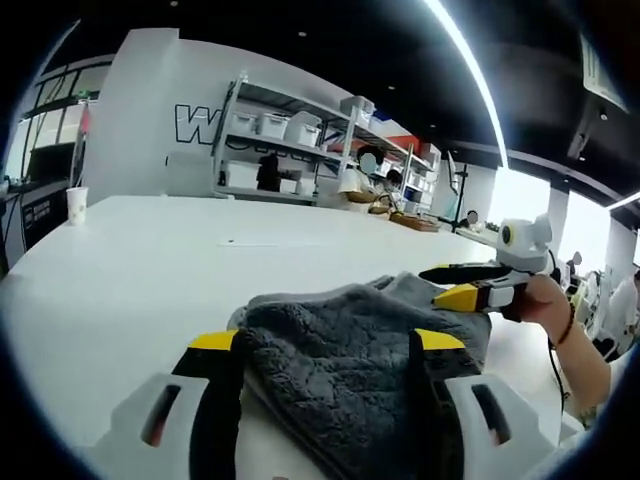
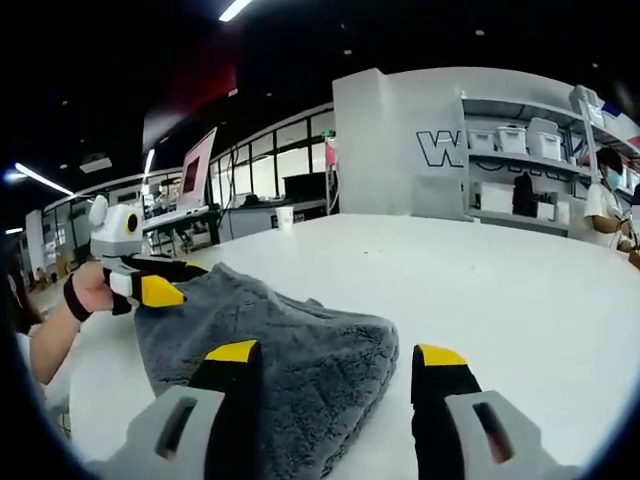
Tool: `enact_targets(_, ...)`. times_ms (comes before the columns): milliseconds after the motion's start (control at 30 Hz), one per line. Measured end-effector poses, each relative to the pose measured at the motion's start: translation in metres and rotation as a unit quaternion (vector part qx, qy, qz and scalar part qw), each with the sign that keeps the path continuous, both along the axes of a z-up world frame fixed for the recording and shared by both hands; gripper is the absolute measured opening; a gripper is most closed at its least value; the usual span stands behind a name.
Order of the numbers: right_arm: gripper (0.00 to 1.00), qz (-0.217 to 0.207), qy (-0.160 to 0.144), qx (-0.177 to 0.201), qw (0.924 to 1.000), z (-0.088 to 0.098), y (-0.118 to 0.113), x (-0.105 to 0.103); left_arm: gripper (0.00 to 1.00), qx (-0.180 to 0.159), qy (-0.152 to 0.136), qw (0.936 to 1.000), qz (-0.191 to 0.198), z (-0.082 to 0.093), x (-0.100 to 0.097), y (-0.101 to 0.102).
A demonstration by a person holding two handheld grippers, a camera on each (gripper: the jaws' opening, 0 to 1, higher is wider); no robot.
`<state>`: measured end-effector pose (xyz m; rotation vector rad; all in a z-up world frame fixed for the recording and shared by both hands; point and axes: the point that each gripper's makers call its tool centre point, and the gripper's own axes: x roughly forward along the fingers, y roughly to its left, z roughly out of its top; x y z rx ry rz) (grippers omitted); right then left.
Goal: Open the folded towel by lifting each exposed corner and separating the folded layers until the towel lies flat within the target outline without major curled edges
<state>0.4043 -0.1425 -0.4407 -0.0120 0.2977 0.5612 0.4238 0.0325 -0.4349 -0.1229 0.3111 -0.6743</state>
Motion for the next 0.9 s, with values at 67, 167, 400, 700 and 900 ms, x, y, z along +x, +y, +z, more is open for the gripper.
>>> enact_targets(67,0.57,-0.001,0.001,0.002,1.0,-0.001,0.0,0.0,0.66,0.0,0.0,1.0,0.0,0.0,0.001,0.0)
enact_targets(167,0.57,0.0,0.004,0.004,1.0,-0.003,0.002,-0.001,0.65,-0.001,0.001,1.0,0.003,-0.002,0.003,0.0)
enact_targets(400,0.54,-0.004,0.008,0.021,0.9997,-0.002,0.003,0.001,0.62,-0.003,0.0,0.9999,0.01,-0.003,0.008,0.002)
enact_targets(700,0.53,-0.008,0.017,0.041,0.999,-0.005,0.006,0.005,0.58,-0.008,0.011,0.9998,0.011,-0.009,0.014,-0.001)
enact_targets(900,0.52,-0.014,0.027,0.051,0.9982,-0.008,0.003,0.008,0.53,-0.016,0.018,0.9996,0.014,-0.012,0.013,0.0)
